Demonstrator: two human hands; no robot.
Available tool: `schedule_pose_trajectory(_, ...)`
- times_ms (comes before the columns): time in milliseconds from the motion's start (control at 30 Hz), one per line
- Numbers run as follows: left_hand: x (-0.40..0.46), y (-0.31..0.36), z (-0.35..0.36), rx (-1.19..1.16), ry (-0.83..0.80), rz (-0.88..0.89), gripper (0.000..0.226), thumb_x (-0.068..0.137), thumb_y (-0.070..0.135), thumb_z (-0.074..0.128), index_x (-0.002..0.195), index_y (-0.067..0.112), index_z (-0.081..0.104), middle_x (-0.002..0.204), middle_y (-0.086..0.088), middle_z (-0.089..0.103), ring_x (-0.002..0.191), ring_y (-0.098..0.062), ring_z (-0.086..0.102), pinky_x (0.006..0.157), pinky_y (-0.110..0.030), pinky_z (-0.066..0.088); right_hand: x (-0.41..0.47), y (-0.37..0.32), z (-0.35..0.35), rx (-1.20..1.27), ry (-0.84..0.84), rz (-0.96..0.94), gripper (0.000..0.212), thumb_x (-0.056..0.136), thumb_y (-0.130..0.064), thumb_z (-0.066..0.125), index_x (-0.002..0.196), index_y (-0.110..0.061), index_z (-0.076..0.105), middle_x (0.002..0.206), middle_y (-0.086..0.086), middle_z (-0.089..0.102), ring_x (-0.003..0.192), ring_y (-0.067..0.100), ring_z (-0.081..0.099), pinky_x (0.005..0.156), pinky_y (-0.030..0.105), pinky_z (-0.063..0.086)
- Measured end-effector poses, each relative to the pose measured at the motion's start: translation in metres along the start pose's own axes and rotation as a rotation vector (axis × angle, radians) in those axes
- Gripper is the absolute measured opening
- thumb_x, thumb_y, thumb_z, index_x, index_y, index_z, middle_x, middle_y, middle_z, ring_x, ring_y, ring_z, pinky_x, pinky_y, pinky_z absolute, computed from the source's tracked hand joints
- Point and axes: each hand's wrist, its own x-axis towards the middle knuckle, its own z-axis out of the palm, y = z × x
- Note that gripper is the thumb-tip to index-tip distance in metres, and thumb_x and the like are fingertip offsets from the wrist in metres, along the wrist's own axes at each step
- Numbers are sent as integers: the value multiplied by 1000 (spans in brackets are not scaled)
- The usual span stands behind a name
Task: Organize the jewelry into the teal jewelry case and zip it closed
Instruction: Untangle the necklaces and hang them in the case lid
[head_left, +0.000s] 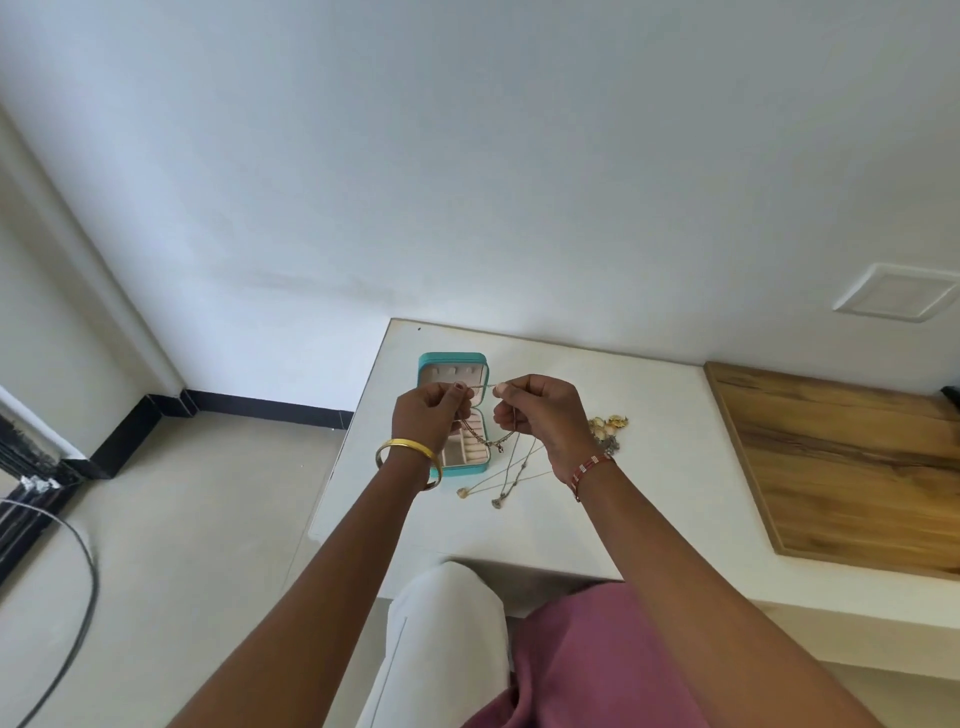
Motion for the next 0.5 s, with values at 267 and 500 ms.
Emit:
schedule_pose_trajectory(267, 50, -25, 16, 109, 86, -23, 21, 91, 21, 51, 84, 8, 65, 79, -5, 64, 66, -16, 59, 66, -24, 50, 58, 36, 17, -69, 37, 26, 5, 84, -3, 62, 85, 0, 65, 61, 9, 60, 46, 7, 54, 54, 19, 51)
schedule_pose_trajectory(500, 73, -47, 15, 300, 142, 5, 22, 92, 22, 50, 97, 10, 68, 84, -3, 64, 73, -16, 55, 57, -13, 40, 90, 52, 29, -9, 63, 22, 4, 83, -4, 62, 86, -3, 64, 61, 6, 60, 45, 3, 54, 52, 16, 52)
